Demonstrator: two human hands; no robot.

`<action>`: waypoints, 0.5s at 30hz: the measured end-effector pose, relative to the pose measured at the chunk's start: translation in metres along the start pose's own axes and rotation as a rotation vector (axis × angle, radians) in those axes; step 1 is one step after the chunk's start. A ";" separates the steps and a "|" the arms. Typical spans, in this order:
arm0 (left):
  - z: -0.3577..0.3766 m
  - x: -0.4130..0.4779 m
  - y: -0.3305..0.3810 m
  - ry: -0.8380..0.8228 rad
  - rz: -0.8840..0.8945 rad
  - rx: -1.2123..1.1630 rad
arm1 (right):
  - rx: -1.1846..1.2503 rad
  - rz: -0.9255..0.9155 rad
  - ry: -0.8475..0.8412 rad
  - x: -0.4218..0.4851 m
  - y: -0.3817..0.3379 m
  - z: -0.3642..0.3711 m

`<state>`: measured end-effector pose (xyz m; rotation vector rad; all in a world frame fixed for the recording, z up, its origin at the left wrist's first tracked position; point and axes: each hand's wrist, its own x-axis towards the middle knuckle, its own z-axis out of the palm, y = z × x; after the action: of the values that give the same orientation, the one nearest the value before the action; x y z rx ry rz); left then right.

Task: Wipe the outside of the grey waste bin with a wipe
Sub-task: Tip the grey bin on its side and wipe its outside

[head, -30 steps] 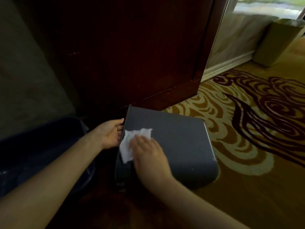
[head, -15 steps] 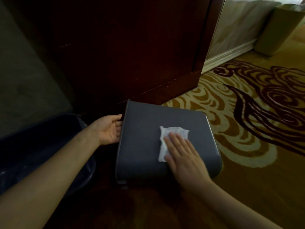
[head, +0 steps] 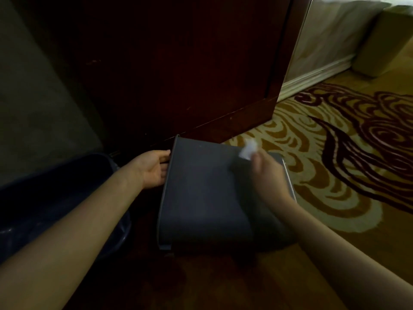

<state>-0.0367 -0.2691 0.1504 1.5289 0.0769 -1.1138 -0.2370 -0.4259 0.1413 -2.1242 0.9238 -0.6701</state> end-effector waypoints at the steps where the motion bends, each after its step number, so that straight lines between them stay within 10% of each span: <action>1: 0.002 0.000 0.003 0.009 0.008 -0.022 | -0.069 -0.137 -0.062 0.010 -0.017 0.016; 6: 0.011 -0.001 0.013 0.052 -0.002 -0.054 | -0.492 -0.478 -0.422 0.044 -0.064 0.103; 15: 0.004 -0.001 0.013 0.026 -0.026 -0.081 | -0.535 -0.127 -0.359 0.070 0.008 0.058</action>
<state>-0.0319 -0.2763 0.1617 1.4740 0.1577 -1.0986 -0.1580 -0.4606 0.1122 -2.6749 0.8317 -0.0819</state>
